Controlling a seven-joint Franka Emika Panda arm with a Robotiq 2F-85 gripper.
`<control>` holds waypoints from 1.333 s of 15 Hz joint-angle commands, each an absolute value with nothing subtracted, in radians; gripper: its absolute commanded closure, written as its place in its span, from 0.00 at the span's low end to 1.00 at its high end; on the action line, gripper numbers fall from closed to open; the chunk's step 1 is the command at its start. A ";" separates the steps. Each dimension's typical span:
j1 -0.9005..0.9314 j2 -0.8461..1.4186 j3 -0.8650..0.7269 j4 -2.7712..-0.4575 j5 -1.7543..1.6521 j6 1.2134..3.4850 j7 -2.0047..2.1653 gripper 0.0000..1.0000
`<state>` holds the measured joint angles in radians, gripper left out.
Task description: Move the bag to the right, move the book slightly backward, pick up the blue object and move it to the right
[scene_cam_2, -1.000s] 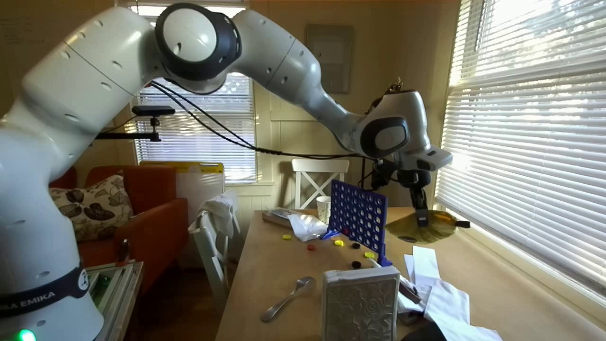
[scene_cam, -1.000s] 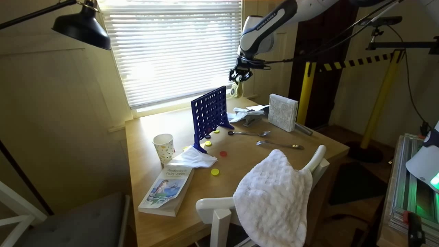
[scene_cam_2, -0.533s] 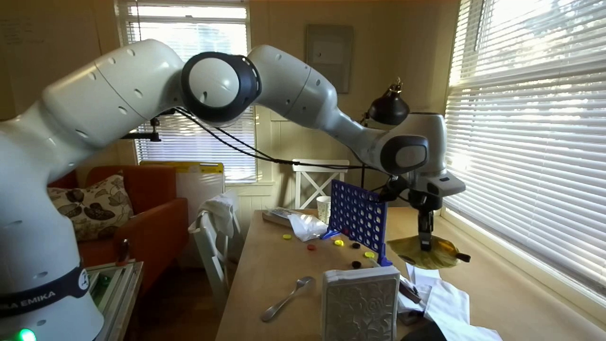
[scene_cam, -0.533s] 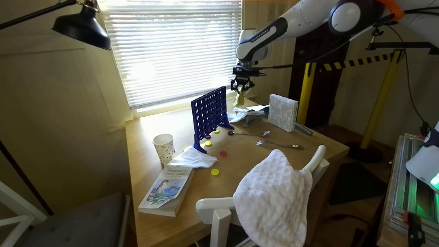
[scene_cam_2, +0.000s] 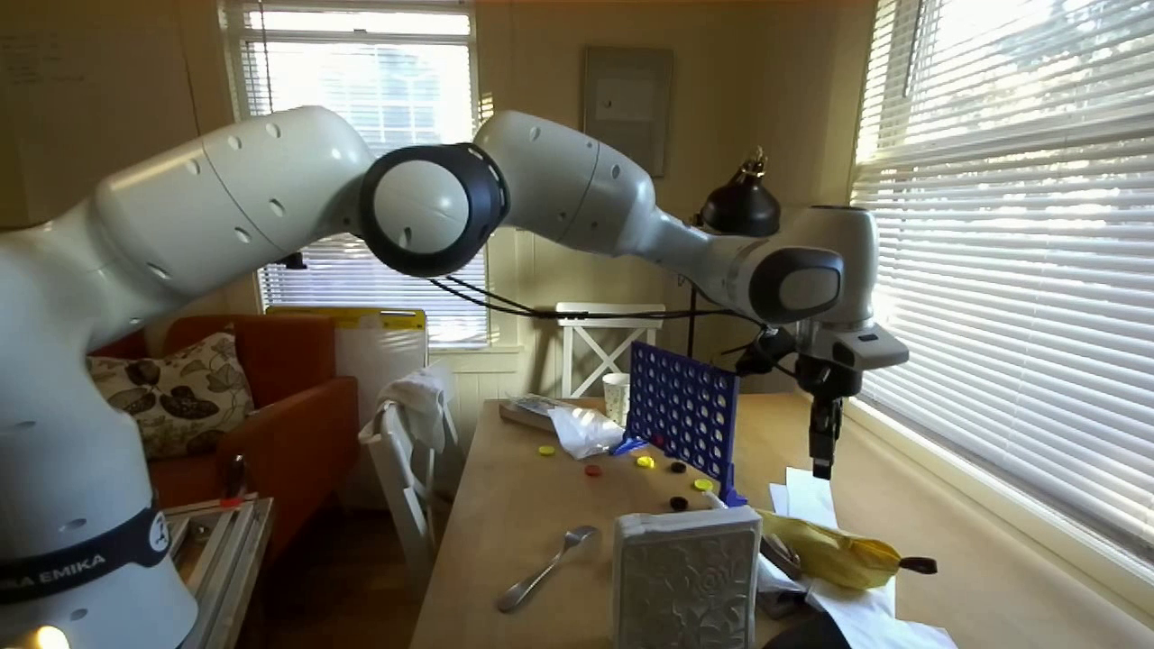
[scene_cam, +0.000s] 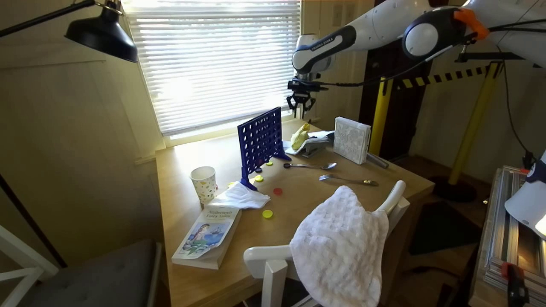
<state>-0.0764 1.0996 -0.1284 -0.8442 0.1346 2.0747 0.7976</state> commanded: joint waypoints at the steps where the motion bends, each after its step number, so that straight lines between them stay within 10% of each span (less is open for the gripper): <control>1: -0.072 1.087 -0.130 -0.768 0.123 2.008 0.788 0.31; 5: -0.074 0.910 -0.111 -0.917 0.114 1.943 0.610 0.02; 20: -0.087 0.450 -0.092 -1.580 0.143 1.974 0.235 0.00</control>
